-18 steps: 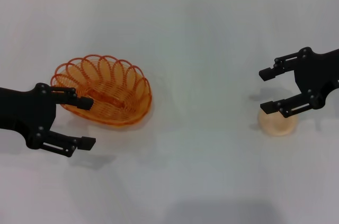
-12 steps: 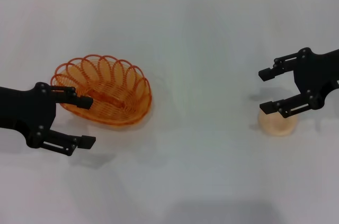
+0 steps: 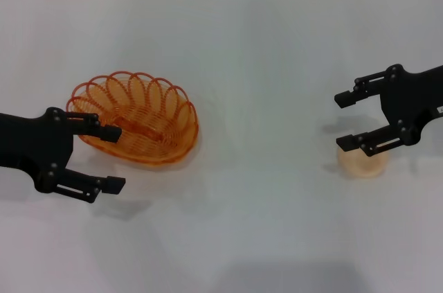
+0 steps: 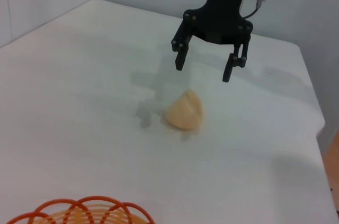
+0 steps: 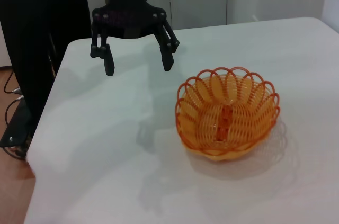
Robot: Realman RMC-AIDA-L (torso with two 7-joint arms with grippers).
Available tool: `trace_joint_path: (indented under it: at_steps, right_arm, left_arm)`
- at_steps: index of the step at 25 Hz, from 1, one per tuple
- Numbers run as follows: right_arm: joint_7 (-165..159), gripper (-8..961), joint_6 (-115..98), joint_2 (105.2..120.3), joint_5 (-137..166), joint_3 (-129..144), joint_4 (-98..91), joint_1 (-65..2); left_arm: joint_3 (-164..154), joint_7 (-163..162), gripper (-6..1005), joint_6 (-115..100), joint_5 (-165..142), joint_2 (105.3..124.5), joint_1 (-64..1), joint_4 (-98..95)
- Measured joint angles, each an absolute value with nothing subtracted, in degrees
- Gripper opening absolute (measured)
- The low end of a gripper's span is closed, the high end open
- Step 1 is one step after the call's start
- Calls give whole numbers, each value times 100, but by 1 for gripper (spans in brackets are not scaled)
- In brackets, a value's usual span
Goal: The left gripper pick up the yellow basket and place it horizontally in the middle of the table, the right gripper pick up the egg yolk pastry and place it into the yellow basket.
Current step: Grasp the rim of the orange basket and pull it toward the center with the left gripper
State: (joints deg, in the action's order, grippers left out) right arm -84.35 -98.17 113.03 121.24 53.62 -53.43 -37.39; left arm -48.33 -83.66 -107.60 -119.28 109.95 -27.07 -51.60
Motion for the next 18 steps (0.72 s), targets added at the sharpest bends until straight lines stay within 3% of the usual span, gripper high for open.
trace_joint_path:
  at_steps: [12,18]
  right_arm:
    - [-8014,728,-9728,11462,12116,5352,-5465,-3491]
    - [-7909,726,-9722,11470,12013,5346,-5481,-3421]
  left_arm:
    - [-4847,-11288,878,-10893,-12443,11298,-2680,-6695]
    - [-4830,-13068,878,-10909,-12780,11176,-2770,-7307]
